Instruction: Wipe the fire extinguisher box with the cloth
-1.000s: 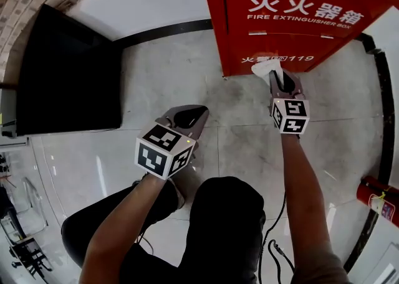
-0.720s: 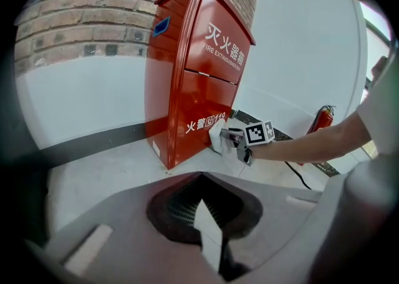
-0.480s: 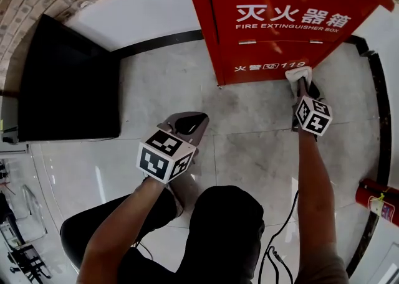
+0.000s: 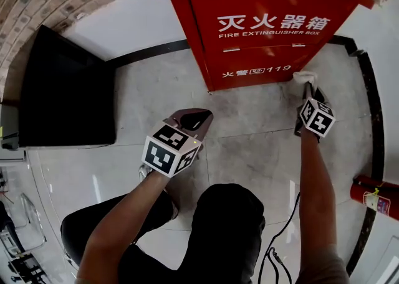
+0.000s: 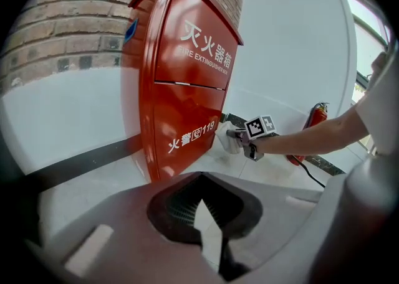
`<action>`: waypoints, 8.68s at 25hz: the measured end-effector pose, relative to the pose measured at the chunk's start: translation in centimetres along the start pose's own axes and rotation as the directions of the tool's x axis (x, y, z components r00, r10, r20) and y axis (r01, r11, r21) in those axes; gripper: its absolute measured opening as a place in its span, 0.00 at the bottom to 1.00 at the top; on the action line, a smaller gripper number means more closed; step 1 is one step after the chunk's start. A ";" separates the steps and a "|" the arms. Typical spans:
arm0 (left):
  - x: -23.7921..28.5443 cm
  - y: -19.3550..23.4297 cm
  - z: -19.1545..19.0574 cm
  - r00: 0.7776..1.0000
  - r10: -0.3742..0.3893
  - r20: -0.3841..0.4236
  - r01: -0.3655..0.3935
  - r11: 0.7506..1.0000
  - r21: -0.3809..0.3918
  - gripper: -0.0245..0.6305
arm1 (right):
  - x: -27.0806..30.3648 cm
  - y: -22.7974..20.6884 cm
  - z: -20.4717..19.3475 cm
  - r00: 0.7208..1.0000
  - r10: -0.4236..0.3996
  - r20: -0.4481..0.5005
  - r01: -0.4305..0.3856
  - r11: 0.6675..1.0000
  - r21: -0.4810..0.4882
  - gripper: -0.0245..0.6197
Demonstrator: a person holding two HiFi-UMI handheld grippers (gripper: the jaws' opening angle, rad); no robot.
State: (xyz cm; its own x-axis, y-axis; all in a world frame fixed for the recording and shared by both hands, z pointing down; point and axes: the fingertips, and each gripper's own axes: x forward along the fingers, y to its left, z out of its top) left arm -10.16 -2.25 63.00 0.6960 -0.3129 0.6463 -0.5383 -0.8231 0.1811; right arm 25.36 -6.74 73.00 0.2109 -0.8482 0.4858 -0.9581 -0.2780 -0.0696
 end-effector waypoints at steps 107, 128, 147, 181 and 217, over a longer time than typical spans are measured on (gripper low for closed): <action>-1.9 19.6 20.6 0.917 -0.062 0.394 -0.045 0.966 0.256 0.19 | -19.5 31.4 12.7 0.687 0.709 -0.157 -0.723 0.647 -0.243 0.07; -2.0 6.8 8.9 0.964 -0.169 0.206 0.079 0.920 0.383 0.19 | -15.1 34.1 7.6 0.685 0.679 -0.266 -0.724 0.591 -0.355 0.07; 5.1 18.0 8.2 0.961 -0.061 0.269 0.019 0.987 0.157 0.19 | -12.0 35.6 3.2 0.664 0.617 -0.423 -0.748 0.529 -0.401 0.07; 9.5 15.9 -1.0 0.994 -0.089 0.061 0.085 0.995 0.057 0.19 | -15.7 30.9 2.3 0.713 0.605 -0.354 -0.701 0.637 -0.323 0.07; -17.9 -25.4 25.2 0.769 -0.615 -0.176 0.637 0.712 0.294 0.19 | -40.9 17.7 25.1 0.651 0.716 -0.253 -0.758 0.628 -0.174 0.77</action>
State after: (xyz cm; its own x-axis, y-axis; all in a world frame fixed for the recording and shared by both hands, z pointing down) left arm 2.99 12.31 28.14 0.7822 0.3489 0.5162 0.1997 -0.9252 0.3228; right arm 4.62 11.69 30.08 -0.5976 -0.6368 0.4872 -0.7954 0.5472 -0.2604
